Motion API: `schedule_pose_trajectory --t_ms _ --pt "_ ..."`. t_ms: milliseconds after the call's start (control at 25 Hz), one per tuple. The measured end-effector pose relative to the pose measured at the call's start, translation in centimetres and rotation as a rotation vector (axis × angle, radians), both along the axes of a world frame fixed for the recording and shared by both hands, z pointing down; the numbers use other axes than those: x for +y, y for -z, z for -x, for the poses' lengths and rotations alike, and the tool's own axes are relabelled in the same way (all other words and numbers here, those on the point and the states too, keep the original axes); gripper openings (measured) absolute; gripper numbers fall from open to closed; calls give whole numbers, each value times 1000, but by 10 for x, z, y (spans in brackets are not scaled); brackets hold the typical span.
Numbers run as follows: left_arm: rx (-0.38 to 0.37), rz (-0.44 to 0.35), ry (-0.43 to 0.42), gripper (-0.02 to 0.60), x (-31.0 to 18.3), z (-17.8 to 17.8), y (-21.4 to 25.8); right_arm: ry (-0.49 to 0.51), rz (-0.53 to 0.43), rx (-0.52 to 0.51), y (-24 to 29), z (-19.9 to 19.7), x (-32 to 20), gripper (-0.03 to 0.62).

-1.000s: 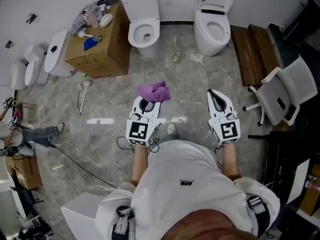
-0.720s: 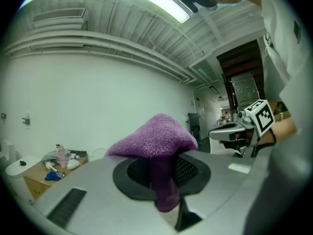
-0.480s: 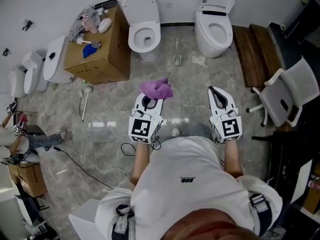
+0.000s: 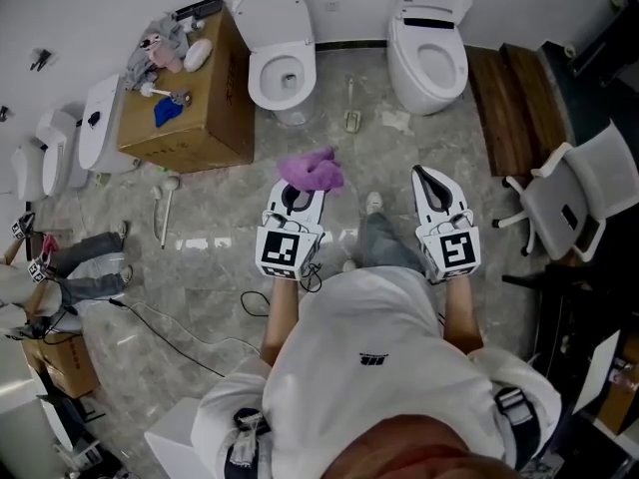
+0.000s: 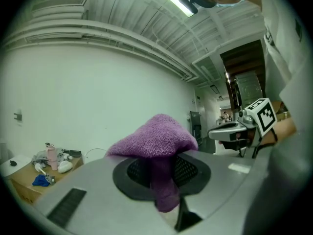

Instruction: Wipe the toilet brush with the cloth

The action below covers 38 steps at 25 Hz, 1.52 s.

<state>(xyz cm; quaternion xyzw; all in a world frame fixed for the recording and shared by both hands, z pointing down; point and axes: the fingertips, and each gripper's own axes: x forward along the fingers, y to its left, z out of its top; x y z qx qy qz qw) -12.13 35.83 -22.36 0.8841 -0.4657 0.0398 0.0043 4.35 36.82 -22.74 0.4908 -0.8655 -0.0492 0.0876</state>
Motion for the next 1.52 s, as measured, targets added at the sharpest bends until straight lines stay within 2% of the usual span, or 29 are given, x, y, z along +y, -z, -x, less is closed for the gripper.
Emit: schedule_pose_trajectory --t_ms 360,760,1200,1520 --pt "13 11 24 71 -120 -24 -8 40 39 -3 -11 -15 -128 -3" --pt "5 79 70 71 -252 -56 -40 119 116 -23 -44 -45 -264 -3" --pt "-2 205 77 71 -338 -65 -127 151 245 -4 -131 -56 -346 -3" --pt "-23 260 85 71 -389 -65 -194 135 288 5 -201 -56 -393 -3"
